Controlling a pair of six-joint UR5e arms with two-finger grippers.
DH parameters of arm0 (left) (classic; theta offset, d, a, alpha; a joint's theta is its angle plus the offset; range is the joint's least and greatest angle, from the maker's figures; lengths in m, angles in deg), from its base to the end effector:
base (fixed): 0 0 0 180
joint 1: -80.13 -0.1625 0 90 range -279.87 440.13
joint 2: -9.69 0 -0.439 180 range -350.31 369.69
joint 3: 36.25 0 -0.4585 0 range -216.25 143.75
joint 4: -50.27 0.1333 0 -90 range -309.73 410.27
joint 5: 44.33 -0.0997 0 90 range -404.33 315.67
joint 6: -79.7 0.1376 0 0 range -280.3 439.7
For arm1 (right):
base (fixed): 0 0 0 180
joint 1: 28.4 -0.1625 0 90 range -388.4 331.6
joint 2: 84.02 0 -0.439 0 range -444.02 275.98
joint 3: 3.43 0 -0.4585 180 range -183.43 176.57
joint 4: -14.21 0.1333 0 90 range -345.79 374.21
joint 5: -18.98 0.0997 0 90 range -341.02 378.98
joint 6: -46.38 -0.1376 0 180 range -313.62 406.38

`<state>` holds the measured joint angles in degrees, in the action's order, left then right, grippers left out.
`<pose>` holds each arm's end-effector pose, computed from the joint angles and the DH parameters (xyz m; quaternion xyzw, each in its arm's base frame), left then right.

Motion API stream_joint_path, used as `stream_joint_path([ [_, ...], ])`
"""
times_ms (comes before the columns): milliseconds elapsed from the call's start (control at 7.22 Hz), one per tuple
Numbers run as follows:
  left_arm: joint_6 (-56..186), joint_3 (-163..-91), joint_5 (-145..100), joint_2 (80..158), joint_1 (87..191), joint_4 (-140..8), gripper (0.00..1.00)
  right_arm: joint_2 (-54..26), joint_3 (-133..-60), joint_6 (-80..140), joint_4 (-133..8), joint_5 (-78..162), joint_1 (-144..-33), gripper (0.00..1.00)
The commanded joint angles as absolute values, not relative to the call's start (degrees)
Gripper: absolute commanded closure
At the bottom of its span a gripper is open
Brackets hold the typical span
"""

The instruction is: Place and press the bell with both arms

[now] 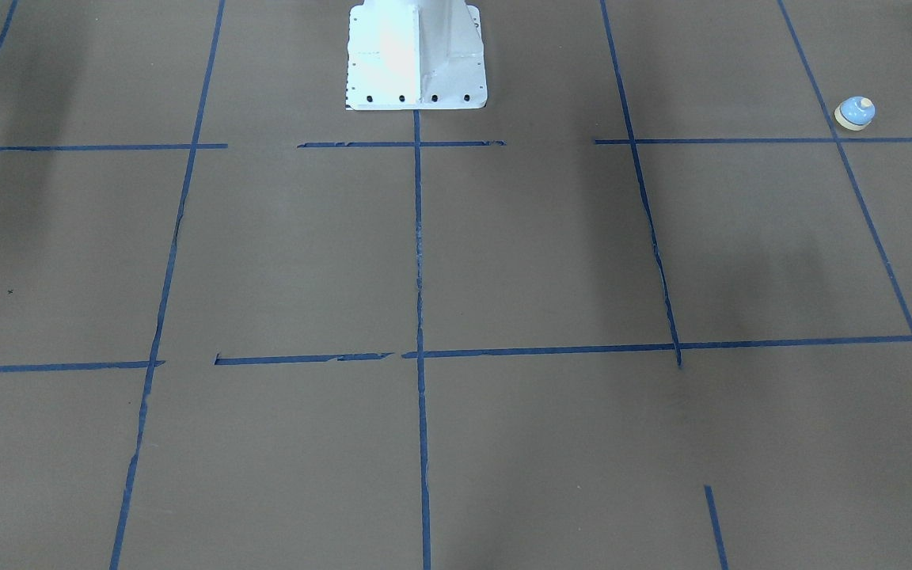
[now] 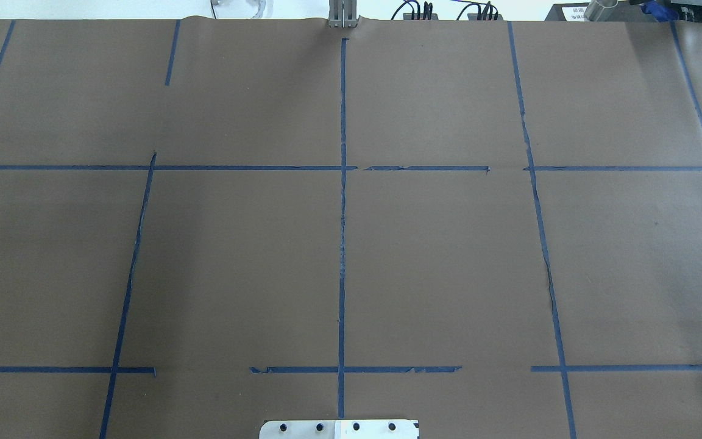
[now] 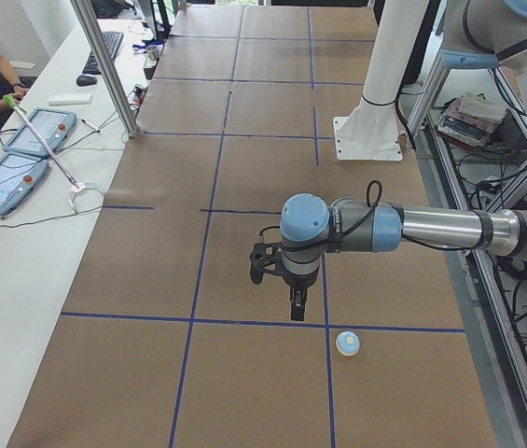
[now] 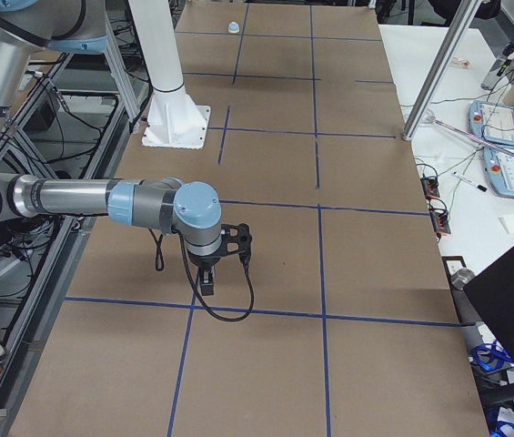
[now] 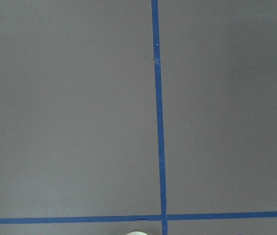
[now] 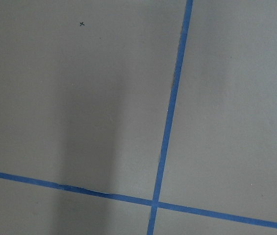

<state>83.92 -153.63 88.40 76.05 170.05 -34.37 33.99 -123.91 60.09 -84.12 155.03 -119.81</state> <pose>-0.0394 -0.3783 0.6386 0.0000 0.3645 0.0298 0.9307 0.0426 -0.3404 0.6355 0.0048 -0.3934 -0.0786 0.9160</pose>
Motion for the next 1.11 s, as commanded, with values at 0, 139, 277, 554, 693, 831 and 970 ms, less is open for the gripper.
stream_joint_path([
  [0, 85.83, -153.93, 87.77, 75.61, 169.87, -34.98, 0.0, 33.93, -123.66, 60.09, -84.49, 155.12, -119.63, 0.0],
  [139, 85.94, -153.85, 88.03, 75.69, 169.87, -34.46, 0.0, 33.85, -123.49, 60.09, -84.49, 155.12, -119.55, 0.0],
  [277, 85.85, -153.85, 87.6, 75.69, 169.87, -34.46, 0.0, 33.84, -123.49, 60.09, -84.49, 155.12, -119.55, 0.0],
  [554, 85.42, -153.67, 88.21, 76.04, 169.78, -35.25, 0.0, 33.84, -123.49, 60.09, -84.4, 155.12, -119.55, 0.0],
  [693, 85.59, -152.98, 88.21, 75.96, 169.78, -34.9, 0.0, 33.84, -123.49, 60.09, -84.32, 155.21, -119.55, 0.0],
  [831, 86.02, -153.14, 88.38, 75.61, 169.78, -35.25, 0.0, 33.76, -123.49, 60.09, -84.23, 155.29, -119.55, 0.0],
  [970, 86.03, -153.67, 88.47, 75.43, 169.78, -35.34, 0.0, 33.76, -123.57, 60.01, -84.23, 155.55, -119.55, 0.0],
])
